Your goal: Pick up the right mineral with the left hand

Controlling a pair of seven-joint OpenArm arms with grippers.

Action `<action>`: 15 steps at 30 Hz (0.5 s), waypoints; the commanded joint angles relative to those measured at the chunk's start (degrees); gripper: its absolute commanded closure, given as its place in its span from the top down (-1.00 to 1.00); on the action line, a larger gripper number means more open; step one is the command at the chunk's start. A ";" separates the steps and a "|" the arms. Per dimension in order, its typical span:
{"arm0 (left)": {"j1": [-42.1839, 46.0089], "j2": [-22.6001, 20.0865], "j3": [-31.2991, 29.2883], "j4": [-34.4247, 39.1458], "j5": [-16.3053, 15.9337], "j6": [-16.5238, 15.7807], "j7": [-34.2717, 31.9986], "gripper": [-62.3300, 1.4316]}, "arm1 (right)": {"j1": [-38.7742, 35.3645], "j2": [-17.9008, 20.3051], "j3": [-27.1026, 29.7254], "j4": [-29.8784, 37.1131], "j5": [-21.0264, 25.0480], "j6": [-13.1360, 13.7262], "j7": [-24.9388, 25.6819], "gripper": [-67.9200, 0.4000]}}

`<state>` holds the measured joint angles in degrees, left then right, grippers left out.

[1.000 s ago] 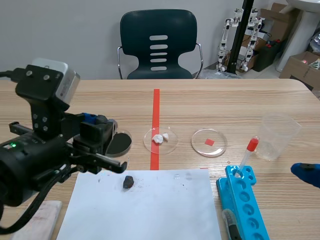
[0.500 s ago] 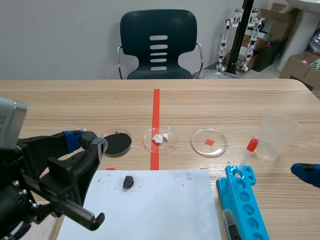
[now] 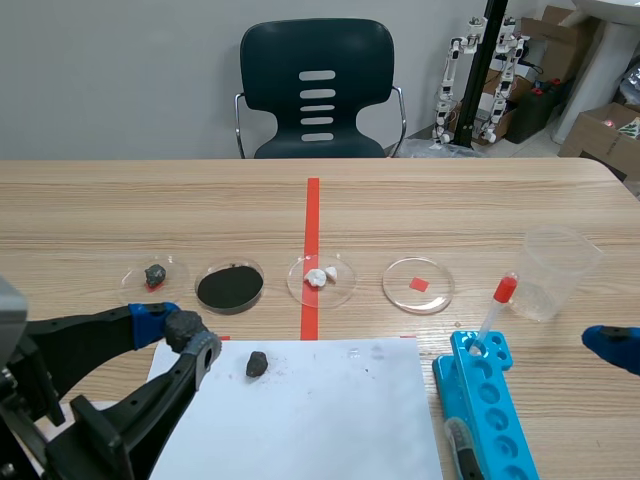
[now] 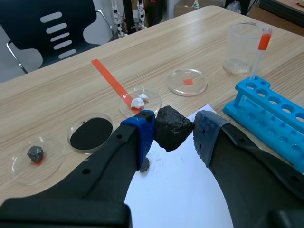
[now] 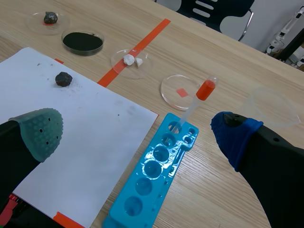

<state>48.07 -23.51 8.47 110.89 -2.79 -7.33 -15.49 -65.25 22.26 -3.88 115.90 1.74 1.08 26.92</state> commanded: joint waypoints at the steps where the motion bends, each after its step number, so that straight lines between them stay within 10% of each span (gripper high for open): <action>1: -0.15 0.46 0.07 0.83 -0.35 0.09 -0.98 -0.54 | 0.50 0.28 0.04 1.33 0.37 -0.20 0.81 1.00; 15: -0.17 0.48 0.09 0.83 -0.37 0.09 0.00 -0.54 | 0.50 0.28 0.04 1.33 0.37 -0.20 0.81 1.00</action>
<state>47.92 -23.49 8.49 110.89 -2.81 -7.33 -15.25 -65.25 22.26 -3.88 115.90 1.74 1.06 26.92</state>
